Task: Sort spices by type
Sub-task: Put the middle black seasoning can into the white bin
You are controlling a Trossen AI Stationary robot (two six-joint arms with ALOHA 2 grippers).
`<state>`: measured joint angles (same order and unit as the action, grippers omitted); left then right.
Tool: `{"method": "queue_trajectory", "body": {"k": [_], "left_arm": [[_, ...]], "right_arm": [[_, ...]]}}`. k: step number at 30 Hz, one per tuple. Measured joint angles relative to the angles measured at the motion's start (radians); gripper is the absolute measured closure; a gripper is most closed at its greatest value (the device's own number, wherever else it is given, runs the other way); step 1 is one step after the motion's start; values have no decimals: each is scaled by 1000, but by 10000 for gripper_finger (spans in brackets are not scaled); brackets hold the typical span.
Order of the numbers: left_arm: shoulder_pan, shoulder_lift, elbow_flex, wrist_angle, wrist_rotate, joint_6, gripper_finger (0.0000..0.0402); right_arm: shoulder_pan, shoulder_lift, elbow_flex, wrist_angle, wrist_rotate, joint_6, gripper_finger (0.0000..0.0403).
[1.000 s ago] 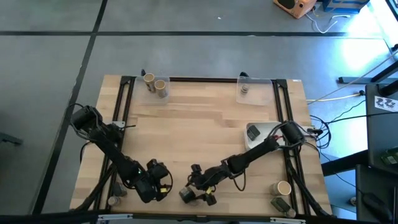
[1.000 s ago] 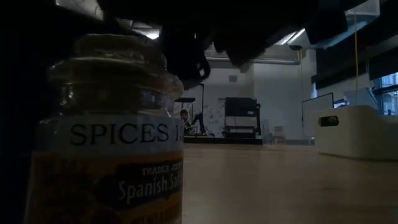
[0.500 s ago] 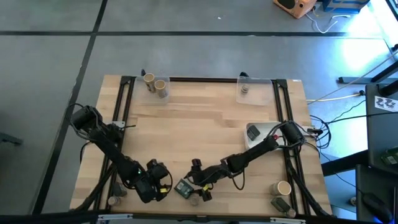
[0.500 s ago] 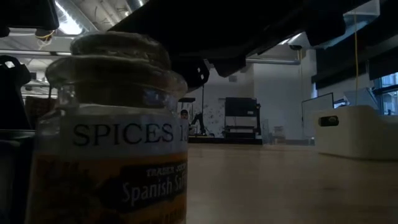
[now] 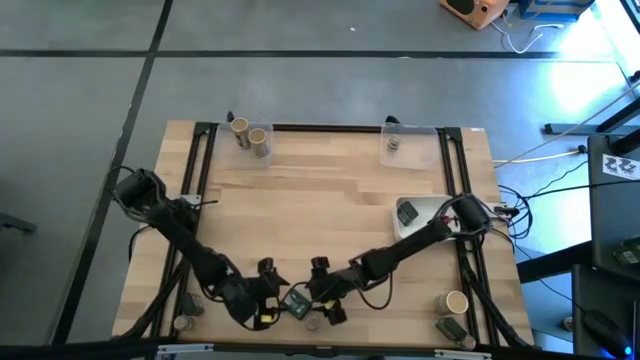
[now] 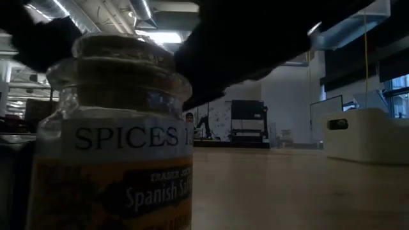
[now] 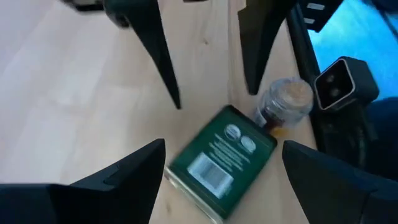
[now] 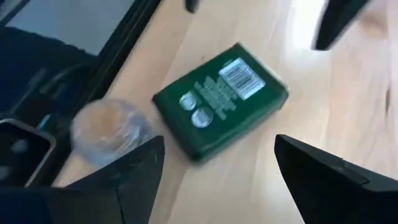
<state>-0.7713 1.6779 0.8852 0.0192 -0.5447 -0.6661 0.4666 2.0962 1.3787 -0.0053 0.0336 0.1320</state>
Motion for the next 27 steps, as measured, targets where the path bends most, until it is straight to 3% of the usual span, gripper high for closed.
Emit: {"method": "queue_trajectory", "body": {"k": [13, 17, 27], "left_arm": [[86, 0, 80, -76, 179, 303, 95], [97, 5, 86, -129, 212, 305, 95], [104, 96, 87, -84, 253, 427, 95]], "right_arm": [[31, -68, 1, -371, 137, 79, 100], [31, -68, -26, -368, 149, 117, 100], [31, -68, -75, -319, 159, 185, 100]]}}
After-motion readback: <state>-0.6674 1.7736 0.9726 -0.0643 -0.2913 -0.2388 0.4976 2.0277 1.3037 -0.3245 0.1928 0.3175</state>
